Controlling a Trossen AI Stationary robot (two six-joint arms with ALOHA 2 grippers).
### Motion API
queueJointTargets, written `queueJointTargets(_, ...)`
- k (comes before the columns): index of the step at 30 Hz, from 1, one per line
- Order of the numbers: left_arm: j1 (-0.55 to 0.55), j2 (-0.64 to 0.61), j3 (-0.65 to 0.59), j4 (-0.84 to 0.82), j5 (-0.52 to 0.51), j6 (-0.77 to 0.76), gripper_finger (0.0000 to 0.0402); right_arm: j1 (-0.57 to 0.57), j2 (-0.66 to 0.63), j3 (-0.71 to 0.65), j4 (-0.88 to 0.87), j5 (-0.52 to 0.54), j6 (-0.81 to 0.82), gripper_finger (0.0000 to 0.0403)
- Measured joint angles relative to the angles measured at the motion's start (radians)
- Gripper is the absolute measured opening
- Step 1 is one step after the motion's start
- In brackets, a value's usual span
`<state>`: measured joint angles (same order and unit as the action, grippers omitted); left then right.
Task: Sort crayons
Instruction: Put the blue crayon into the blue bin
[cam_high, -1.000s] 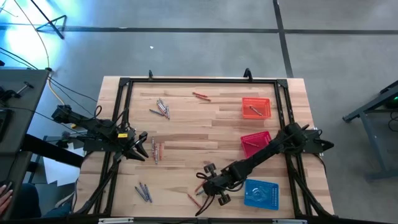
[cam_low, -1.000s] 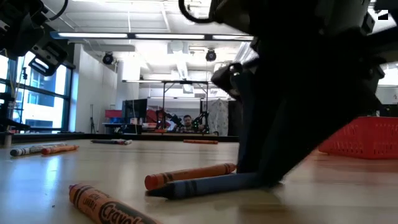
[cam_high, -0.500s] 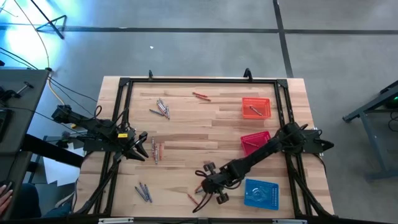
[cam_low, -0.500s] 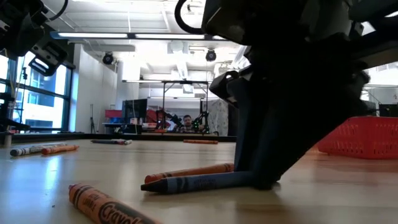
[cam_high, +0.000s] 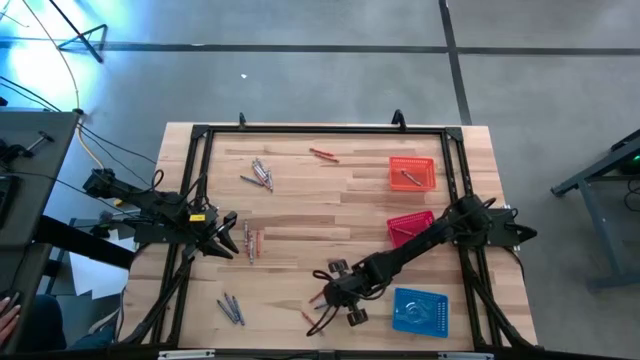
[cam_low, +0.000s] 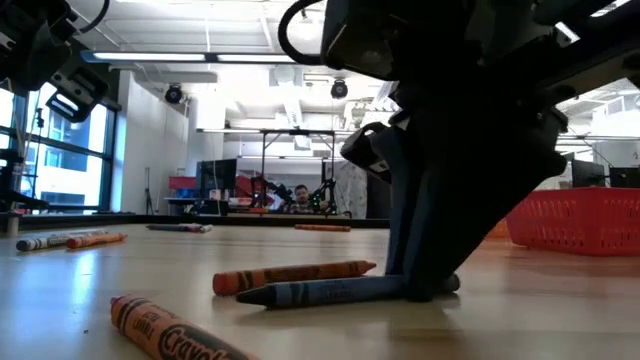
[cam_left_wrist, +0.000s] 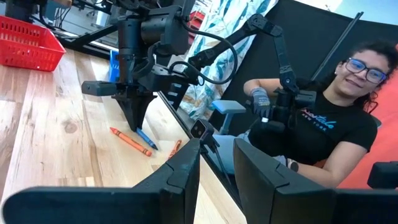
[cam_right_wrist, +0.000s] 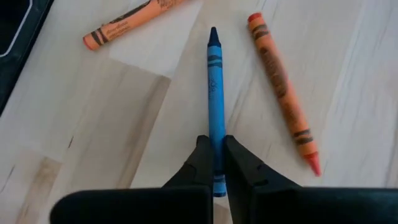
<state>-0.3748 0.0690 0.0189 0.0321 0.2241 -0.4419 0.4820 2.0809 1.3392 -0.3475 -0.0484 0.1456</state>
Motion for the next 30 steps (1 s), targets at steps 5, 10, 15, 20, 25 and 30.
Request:
queueJointTargets(5,0.0,0.0,0.0,0.0,0.0,0.0,0.0086,0.001,-0.027,-0.005,-0.052,-0.021,0.008,0.0003)
queueJointTargets(10,0.0,0.0,0.0,0.0,0.0,0.0,0.0086,0.002,-0.09,-0.007,-0.134,-0.018,0.016,0.0002)
queueJointTargets(15,0.0,0.0,0.0,0.0,0.0,0.0,0.0086,0.009,-0.175,-0.007,-0.215,-0.005,0.088,0.0001)
queueJointTargets(20,0.0,0.0,0.0,0.0,0.0,0.0,0.0086,0.044,-0.295,-0.006,-0.275,-0.001,0.168,0.0001)
queueJointTargets(25,0.0,0.0,0.0,0.0,0.0,0.0,0.0086,0.117,-0.429,-0.005,-0.351,0.138,0.259,0.0001)
queueJointTargets(30,0.0,0.0,0.0,0.0,0.0,0.0,0.0086,0.242,-0.543,-0.005,-0.418,0.364,0.301,0.0001)
